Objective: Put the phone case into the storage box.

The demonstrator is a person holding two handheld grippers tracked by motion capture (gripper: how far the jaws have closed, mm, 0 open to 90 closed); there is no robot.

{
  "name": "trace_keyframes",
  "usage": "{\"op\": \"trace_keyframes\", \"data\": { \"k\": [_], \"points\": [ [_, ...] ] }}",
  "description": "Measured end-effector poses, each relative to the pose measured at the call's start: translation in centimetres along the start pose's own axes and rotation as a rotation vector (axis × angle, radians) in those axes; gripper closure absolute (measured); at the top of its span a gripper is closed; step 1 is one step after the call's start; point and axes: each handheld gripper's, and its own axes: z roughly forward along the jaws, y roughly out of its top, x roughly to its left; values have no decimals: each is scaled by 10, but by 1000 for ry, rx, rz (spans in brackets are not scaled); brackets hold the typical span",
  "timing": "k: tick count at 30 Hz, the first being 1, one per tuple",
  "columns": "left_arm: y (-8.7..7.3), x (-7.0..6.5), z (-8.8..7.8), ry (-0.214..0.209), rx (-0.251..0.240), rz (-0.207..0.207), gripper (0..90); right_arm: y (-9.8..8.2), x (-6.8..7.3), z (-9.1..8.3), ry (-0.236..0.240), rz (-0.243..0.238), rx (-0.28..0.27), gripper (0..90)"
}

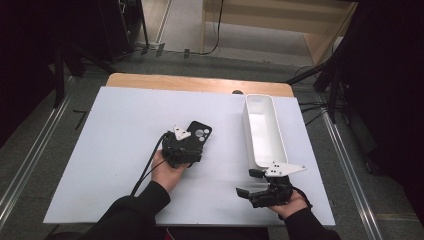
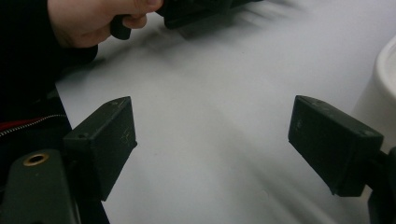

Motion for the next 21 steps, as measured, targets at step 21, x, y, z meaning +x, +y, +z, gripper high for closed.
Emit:
{"op": "trace_keyframes", "data": {
  "k": [21],
  "points": [
    [18, 17, -29, -132, -91, -88, 144, 1, 3, 2, -13, -20, 23, 134]
  ]
}}
